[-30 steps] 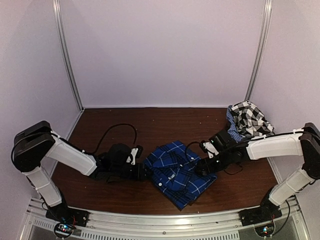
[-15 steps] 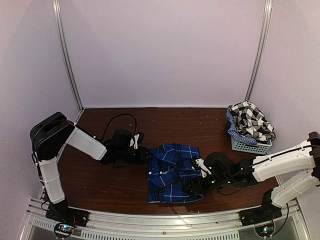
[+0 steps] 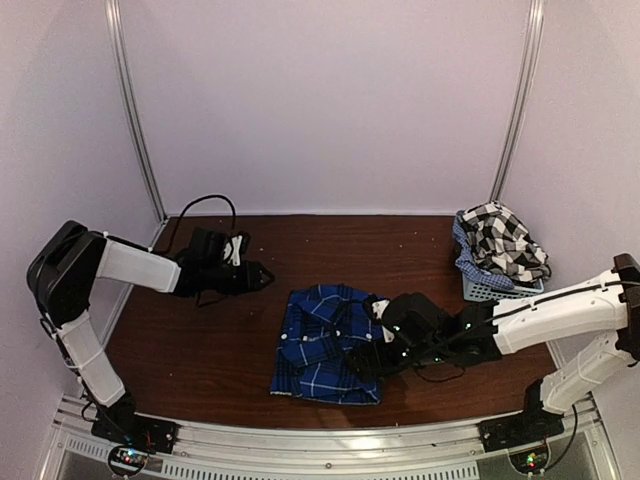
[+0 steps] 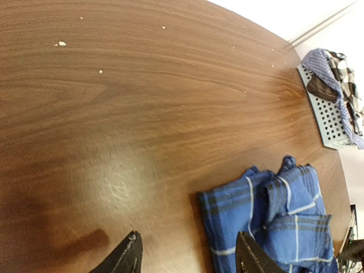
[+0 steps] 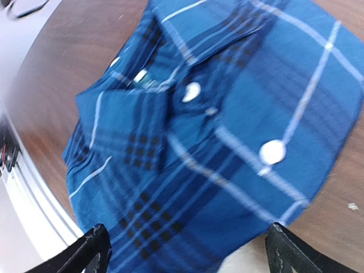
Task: Fold and stack the long sleeve shirts
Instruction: Rotate the square-folded shirt at the center of the board.
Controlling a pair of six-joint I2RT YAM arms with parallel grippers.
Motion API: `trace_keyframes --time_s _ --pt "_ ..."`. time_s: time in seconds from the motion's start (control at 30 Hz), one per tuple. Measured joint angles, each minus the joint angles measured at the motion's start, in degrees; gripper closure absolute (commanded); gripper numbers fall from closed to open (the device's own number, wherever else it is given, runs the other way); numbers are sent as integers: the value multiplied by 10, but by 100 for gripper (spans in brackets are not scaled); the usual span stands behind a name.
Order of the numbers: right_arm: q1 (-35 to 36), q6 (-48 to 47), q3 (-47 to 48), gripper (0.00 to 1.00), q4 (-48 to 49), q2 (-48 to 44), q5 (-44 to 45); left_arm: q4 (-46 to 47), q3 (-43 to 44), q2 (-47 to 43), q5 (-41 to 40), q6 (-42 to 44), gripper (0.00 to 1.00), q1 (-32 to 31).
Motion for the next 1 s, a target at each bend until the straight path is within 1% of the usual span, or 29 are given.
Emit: trace_keyframes --time_s 0.13,0.33,0.43,0.53,0.63,0.8,0.93,1.0 --pt "-35 -26 5 5 -25 -17 1 -2 -71 -95 -5 9 40 -13" --pt "-30 -30 -5 12 -21 -6 -29 -18 -156 -186 -25 7 39 -17" --pt "-16 -19 -30 20 -4 4 -47 -38 -167 -224 -39 9 39 -17" --pt "7 -5 -34 22 12 35 -60 -60 -167 -265 -55 14 39 -17" --pt "30 -1 -21 21 28 81 -59 -81 -167 -302 -70 19 39 -17" --pt "70 6 80 11 53 178 -70 -123 -170 -351 -95 26 39 -17" --pt "94 -12 231 5 55 288 -97 -168 -174 -389 -123 28 38 -17" --pt "99 -24 292 4 56 325 -111 -190 -176 -406 -138 28 37 -17"
